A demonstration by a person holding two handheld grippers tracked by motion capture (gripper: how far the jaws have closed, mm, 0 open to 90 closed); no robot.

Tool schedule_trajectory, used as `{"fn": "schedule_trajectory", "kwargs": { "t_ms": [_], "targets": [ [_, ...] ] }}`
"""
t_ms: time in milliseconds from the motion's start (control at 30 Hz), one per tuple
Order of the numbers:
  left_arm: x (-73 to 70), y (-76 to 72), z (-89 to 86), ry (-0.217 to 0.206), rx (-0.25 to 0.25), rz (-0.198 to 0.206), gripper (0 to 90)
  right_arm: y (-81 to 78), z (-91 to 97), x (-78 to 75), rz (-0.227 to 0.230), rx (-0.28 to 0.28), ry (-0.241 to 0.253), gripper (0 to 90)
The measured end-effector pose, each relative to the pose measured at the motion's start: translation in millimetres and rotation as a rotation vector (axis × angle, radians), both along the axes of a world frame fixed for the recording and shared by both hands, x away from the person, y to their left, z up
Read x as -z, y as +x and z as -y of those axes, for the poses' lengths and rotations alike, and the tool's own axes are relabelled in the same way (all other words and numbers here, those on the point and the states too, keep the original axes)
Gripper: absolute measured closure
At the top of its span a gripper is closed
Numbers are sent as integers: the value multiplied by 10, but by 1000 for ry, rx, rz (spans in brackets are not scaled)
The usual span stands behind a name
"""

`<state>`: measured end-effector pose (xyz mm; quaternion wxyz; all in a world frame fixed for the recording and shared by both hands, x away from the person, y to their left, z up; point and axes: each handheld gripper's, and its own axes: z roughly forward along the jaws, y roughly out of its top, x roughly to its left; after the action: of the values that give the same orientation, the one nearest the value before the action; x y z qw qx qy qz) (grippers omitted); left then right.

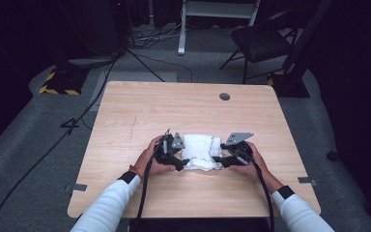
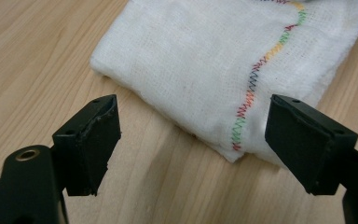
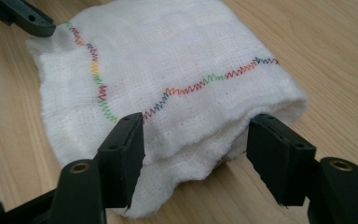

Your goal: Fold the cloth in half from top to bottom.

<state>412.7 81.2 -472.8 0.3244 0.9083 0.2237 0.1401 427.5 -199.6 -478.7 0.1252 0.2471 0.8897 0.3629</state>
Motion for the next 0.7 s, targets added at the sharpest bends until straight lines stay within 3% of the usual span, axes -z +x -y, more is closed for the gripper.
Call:
{"fn": "schedule_trajectory", "kwargs": {
  "t_ms": [133, 333, 700],
  "targets": [
    [-48, -64, -74, 10, 4, 4, 185, -61, 21, -67, 16, -14, -7, 366],
    [-88, -214, -175, 60, 8, 32, 192, -171, 107, -154, 49, -14, -23, 365],
    [-130, -469, -439, 107, -39, 78, 190, -380, 400, -250, 92, 11, -59, 348]
  ]
}}
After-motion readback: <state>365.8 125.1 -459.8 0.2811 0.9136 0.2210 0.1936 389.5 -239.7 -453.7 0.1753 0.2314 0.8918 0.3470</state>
